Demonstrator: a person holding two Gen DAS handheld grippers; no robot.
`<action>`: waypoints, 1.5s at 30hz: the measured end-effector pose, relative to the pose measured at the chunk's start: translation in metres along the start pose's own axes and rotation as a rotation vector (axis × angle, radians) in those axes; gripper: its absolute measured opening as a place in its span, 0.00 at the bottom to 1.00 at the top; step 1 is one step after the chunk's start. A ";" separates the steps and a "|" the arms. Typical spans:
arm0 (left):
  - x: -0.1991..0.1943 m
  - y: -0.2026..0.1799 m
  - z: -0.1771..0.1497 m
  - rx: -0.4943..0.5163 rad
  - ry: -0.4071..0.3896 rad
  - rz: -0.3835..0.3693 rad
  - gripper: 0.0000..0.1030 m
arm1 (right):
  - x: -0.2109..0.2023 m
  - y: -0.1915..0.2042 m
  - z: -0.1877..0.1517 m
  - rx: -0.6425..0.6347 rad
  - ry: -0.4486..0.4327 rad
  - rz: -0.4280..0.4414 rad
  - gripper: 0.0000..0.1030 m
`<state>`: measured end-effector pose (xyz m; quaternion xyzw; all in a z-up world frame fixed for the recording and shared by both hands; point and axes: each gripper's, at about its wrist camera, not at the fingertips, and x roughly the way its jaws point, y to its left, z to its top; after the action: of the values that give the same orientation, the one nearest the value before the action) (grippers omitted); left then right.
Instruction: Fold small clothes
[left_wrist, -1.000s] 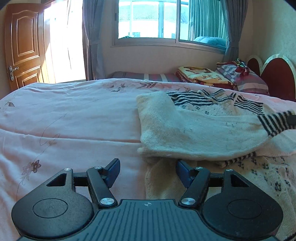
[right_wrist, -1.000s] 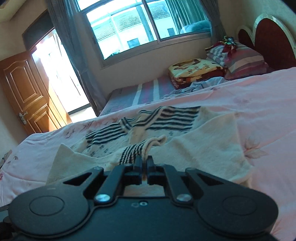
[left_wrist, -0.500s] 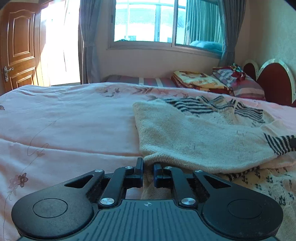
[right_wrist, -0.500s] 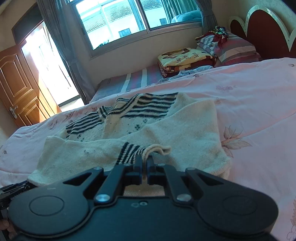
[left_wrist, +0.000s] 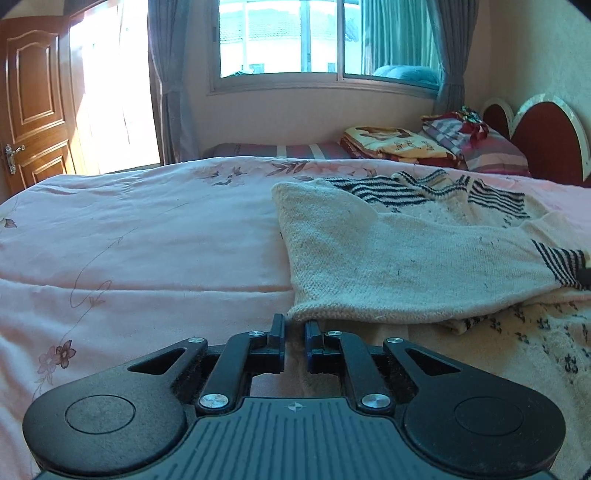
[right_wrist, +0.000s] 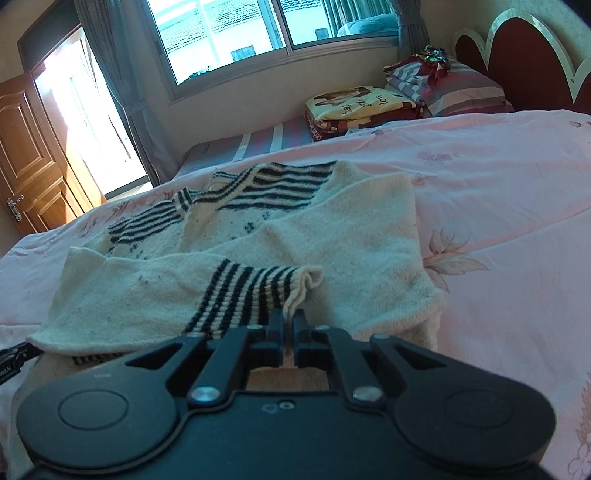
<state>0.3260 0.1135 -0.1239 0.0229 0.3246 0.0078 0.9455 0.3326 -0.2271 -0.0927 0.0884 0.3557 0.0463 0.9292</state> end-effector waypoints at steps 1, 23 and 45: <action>-0.005 0.002 -0.001 0.008 0.005 0.000 0.08 | -0.001 0.000 0.000 -0.003 -0.001 0.001 0.06; 0.007 -0.006 0.032 -0.146 0.020 -0.107 0.09 | -0.024 -0.005 0.013 -0.026 -0.097 -0.050 0.16; 0.084 0.010 0.105 -0.089 -0.037 0.005 0.54 | 0.007 -0.013 0.019 -0.015 -0.058 -0.037 0.27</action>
<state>0.4574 0.1219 -0.0921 -0.0181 0.3063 0.0243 0.9515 0.3502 -0.2415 -0.0860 0.0760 0.3300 0.0294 0.9405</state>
